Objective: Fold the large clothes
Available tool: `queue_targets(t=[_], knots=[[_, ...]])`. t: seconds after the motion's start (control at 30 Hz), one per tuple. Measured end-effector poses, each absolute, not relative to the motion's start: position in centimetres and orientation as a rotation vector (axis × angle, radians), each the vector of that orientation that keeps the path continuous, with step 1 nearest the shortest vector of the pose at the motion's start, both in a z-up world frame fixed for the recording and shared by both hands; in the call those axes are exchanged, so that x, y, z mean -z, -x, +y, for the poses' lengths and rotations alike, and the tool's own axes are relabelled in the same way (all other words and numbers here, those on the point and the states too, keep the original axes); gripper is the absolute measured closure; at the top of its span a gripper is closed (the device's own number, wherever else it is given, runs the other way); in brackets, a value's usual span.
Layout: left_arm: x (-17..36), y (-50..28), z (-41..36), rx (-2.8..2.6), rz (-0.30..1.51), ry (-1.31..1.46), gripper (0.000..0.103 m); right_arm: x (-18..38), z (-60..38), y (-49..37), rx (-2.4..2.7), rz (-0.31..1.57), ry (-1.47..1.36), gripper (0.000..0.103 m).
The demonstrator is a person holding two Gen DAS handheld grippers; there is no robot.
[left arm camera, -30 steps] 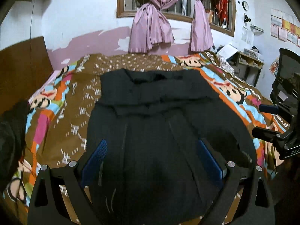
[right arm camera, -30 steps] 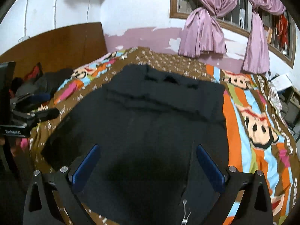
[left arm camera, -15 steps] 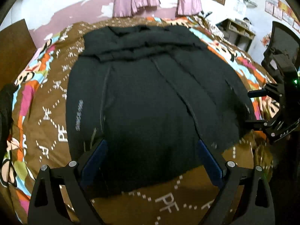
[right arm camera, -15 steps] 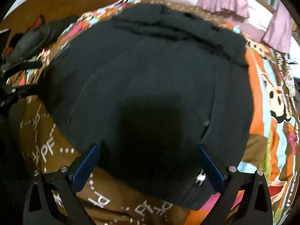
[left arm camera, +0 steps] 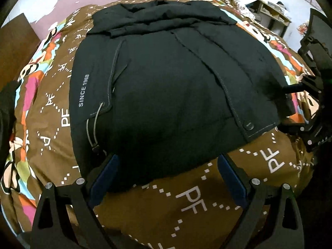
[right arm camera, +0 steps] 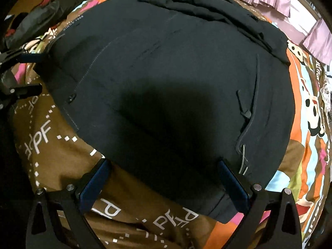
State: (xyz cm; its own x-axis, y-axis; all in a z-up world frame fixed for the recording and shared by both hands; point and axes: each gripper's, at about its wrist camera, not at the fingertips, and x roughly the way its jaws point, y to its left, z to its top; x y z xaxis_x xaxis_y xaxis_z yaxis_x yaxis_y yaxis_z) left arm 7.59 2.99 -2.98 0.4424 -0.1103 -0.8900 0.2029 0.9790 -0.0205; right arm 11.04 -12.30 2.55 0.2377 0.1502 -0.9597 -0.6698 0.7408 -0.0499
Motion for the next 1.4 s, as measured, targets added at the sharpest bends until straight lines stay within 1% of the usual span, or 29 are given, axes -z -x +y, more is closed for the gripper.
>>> queue_targets(t=[0.2,0.37,0.7,0.8,1.17,1.27,1.4], knots=[[3.5,-7.6,3.2,0.185,1.108,-0.059,0.010,-2.7,-12.3,-11.6,-0.516,1.117,0.535,0.000],[3.4,-7.5,2.5,0.201,1.101,-0.080,0.010,-3.2,-12.2,-12.6,-0.502,1.094,0.497,0.000],[3.4,-7.1,1.4,0.150,1.057,-0.149,0.010,-8.3,-12.3,-19.1,-0.538,1.072,0.268,0.000],[3.2,-7.1,1.4,0.121,1.037,-0.159,0.010,-9.2,-12.1,-19.9,-0.558,1.072,0.229,0.000],[5.9,-8.5,1.2,0.092,1.140,-0.236,0.009,-7.4,-12.4,-19.2,-0.576,1.138,0.217,0.000],[6.3,-8.6,0.6,0.103,1.144,-0.336,0.009,-7.1,-12.6,-19.3,-0.577,1.145,0.198,0.000],[6.9,-8.8,0.1,0.072,1.100,-0.465,0.008,-6.9,-12.5,-18.9,-0.575,1.146,0.209,0.000]])
